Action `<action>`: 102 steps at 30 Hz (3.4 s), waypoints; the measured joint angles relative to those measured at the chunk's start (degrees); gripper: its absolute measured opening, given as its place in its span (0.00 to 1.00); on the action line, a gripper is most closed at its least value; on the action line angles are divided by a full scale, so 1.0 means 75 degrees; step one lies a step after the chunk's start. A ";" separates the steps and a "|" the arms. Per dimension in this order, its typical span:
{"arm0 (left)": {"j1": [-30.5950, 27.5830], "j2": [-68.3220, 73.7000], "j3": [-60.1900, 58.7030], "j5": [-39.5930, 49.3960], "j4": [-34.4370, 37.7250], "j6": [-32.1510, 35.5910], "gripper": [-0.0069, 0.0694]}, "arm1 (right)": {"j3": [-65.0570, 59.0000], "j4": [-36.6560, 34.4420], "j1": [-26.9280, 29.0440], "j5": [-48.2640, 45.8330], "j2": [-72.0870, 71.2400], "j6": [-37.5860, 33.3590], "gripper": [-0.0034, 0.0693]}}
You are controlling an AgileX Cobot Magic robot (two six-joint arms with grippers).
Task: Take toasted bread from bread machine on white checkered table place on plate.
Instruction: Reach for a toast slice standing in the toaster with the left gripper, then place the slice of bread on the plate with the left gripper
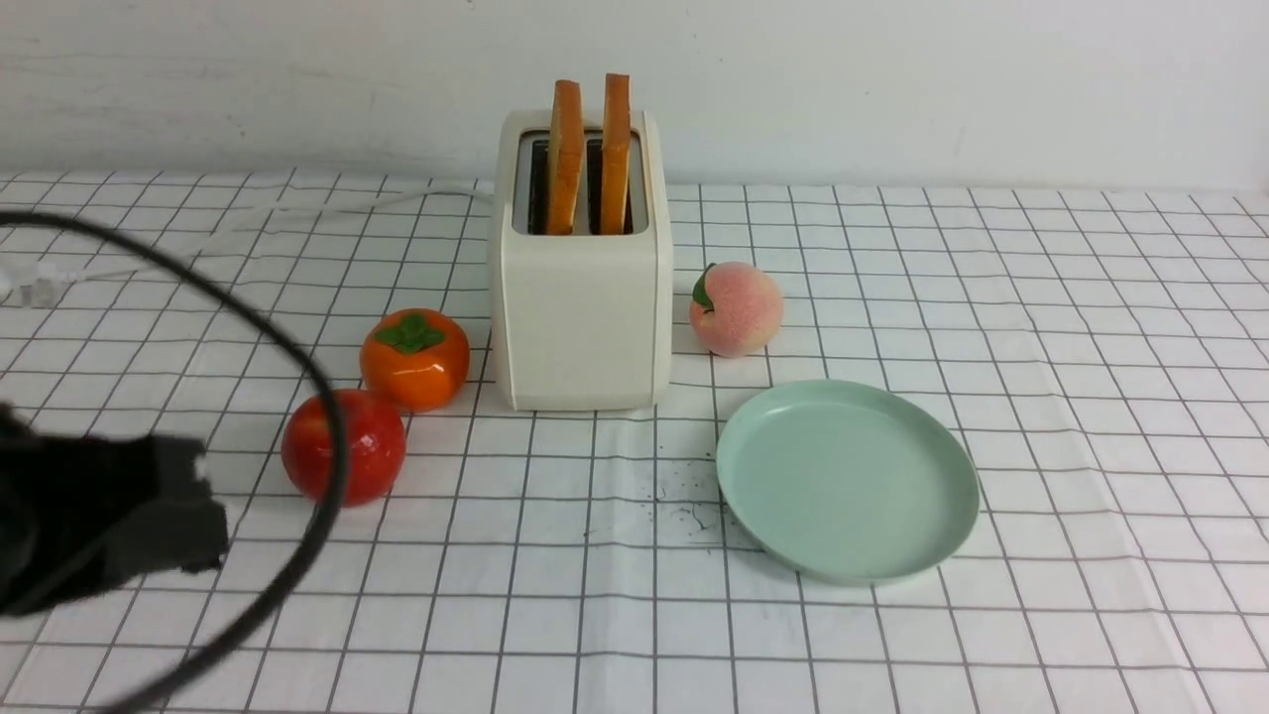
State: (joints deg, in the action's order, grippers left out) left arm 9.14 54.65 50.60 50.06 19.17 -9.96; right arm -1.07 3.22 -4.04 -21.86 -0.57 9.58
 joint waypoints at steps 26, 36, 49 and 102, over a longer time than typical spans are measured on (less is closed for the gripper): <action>0.2228 0.7873 0.9181 -0.0505 -0.3705 -0.1278 0.58 | 0.0000 0.0002 0.0000 0.0000 0.0000 0.0000 0.38; 0.2228 0.8761 0.9559 -0.1339 -0.5423 -0.2387 0.57 | 0.0000 0.0002 0.0000 0.0000 0.0000 0.0000 0.38; 0.2228 0.9437 0.9583 -0.2067 -0.6050 -0.2918 0.54 | 0.0000 0.0002 0.0000 0.0000 0.0000 0.0000 0.38; 0.3190 0.5799 0.7050 0.0788 0.2418 0.2830 0.22 | 0.0000 0.0002 0.0000 0.0000 0.0000 0.0000 0.38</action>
State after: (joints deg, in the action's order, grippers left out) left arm 33.06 98.14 103.48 55.97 37.30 11.27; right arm -1.07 3.24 -4.04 -21.86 -0.57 9.58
